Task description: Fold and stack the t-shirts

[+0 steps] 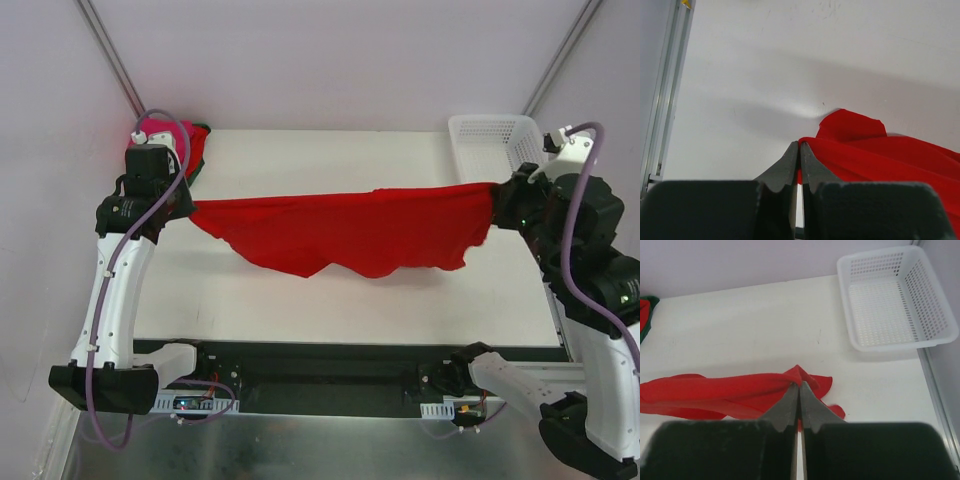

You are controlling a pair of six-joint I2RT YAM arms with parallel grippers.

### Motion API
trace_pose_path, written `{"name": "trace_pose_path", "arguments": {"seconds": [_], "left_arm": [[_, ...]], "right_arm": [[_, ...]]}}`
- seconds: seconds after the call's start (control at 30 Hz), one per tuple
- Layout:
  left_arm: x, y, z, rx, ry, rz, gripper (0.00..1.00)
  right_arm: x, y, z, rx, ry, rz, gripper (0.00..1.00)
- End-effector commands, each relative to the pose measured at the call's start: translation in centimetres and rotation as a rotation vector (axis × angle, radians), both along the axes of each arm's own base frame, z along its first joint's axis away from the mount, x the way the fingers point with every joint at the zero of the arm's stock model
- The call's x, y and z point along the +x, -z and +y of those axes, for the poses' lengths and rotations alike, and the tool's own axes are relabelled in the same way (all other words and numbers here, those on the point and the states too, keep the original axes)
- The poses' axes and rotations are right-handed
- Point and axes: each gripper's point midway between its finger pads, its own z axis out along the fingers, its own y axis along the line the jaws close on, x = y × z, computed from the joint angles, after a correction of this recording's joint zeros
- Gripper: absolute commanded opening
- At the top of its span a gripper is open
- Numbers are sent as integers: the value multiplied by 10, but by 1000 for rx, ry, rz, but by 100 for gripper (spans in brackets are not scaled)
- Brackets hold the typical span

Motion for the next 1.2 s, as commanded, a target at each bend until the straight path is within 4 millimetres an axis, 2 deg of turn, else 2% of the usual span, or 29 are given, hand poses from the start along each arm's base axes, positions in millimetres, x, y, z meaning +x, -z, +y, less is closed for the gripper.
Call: {"name": "trace_pose_path", "arguments": {"seconds": [0.0, 0.13, 0.23, 0.33, 0.37, 0.47, 0.5, 0.63, 0.7, 0.83, 0.9, 0.97, 1.0, 1.07, 1.1, 1.17], "left_arm": [[-6, -12, 17, 64, -43, -10, 0], [-7, -12, 15, 58, -36, -9, 0], [-9, -8, 13, 48, -23, 2, 0], [-9, 2, 5, 11, -6, 24, 0], [-9, 7, 2, -11, -6, 36, 0], [-1, 29, -13, -89, 23, 79, 0], [0, 43, -17, -109, 28, 106, 0], [17, 76, -36, -204, 45, 158, 0], [19, 92, -43, -232, 53, 194, 0], [29, 126, -54, -264, 55, 264, 0], [35, 145, -59, -266, 57, 299, 0], [43, 156, -63, -276, 58, 318, 0], [45, 170, -68, -291, 61, 358, 0], [54, 175, -73, -297, 56, 365, 0], [56, 187, -79, -284, 62, 394, 0], [65, 195, -82, -265, 46, 399, 0]], "right_arm": [[-21, -30, -45, -69, 163, -94, 2], [-26, -37, -46, -68, 155, -116, 2], [-27, -35, -43, -57, 139, -114, 2], [-23, -24, -37, -58, 114, -84, 2], [-21, -15, -35, -66, 111, -59, 2], [-17, 2, -27, -53, 85, -18, 2], [-13, 18, -23, -54, 81, 20, 2], [-4, 56, -7, -38, 34, 114, 1], [0, 76, 1, -42, 6, 157, 1], [1, 101, 10, -10, -13, 216, 1], [1, 105, 13, -3, -23, 225, 1], [2, 111, 15, -4, -28, 242, 2], [1, 112, 16, -1, -34, 243, 1], [1, 114, 16, -4, -35, 251, 1], [0, 116, 16, -7, -34, 255, 1], [0, 117, 16, -7, -35, 255, 1]]}}
